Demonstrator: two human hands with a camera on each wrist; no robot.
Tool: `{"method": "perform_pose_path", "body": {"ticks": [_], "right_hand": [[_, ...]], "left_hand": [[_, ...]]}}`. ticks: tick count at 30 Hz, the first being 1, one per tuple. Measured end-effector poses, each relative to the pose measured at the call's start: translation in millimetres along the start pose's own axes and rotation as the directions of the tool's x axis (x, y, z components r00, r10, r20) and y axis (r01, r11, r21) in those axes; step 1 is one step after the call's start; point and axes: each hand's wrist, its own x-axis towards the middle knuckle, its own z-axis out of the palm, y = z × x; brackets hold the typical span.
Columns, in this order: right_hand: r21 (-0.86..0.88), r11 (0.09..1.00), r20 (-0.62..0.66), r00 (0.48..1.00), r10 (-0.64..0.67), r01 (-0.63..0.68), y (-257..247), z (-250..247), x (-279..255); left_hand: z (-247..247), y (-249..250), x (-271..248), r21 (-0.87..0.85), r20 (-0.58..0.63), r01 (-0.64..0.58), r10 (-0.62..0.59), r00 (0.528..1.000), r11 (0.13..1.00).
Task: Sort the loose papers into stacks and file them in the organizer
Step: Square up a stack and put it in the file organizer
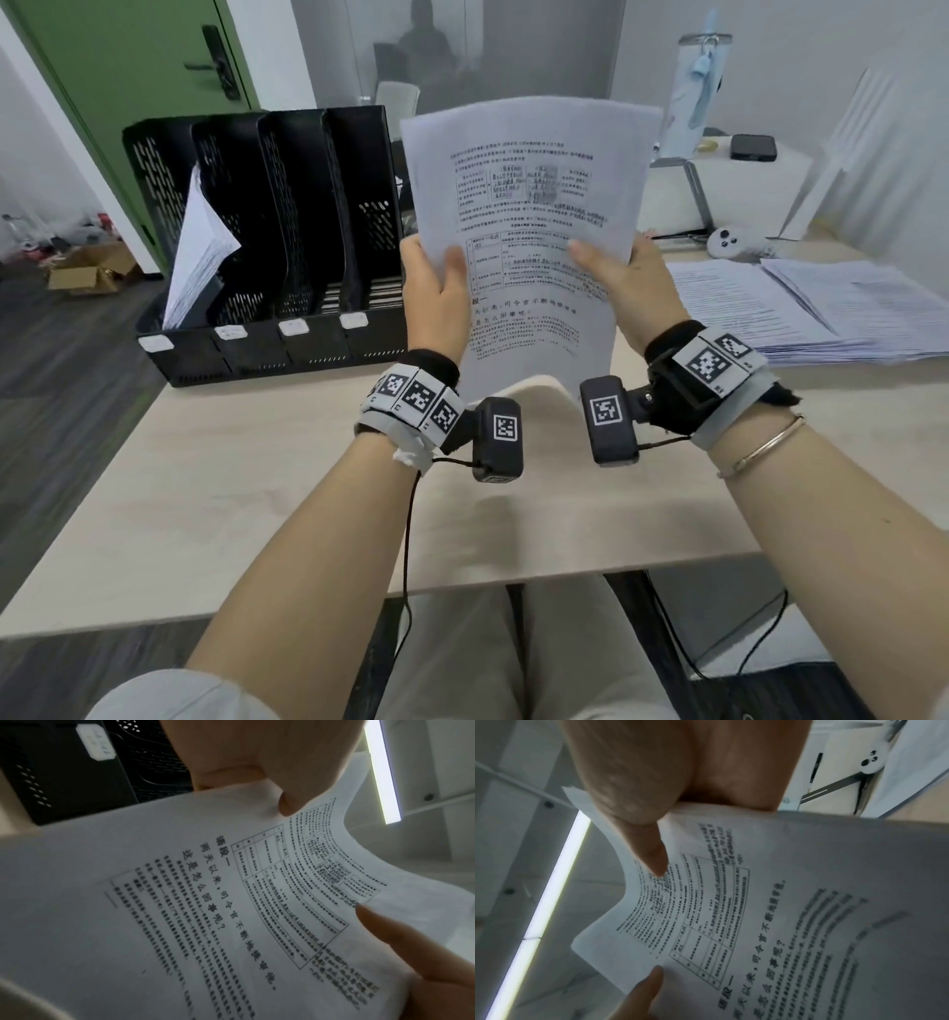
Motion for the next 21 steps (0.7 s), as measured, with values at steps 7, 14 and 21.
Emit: {"method": "perform_pose_path", "body": {"ticks": [7,14,21], "right_hand": [[-0.291,0.927,0.069,0.961,0.268,-0.237,38.2,-5.7,-24.6],[-0.573,0.757,0.173,0.857,0.486,-0.314,51.4,-7.6,-37.4],[-0.29,0.933,-0.02,0.976,0.215,-0.212,28.4,-13.8,-23.8]], "left_hand": [[1.5,-22.9,-12.5,0.136,0.051,0.096,-0.104,0.993,0.986],[-0.1,-36.8,-29.5,0.229,0.174,0.195,-0.237,0.956,0.954],[-1.0,-29.4,-30.0,0.181,0.119,0.148,-0.171,0.978,0.972]]}}
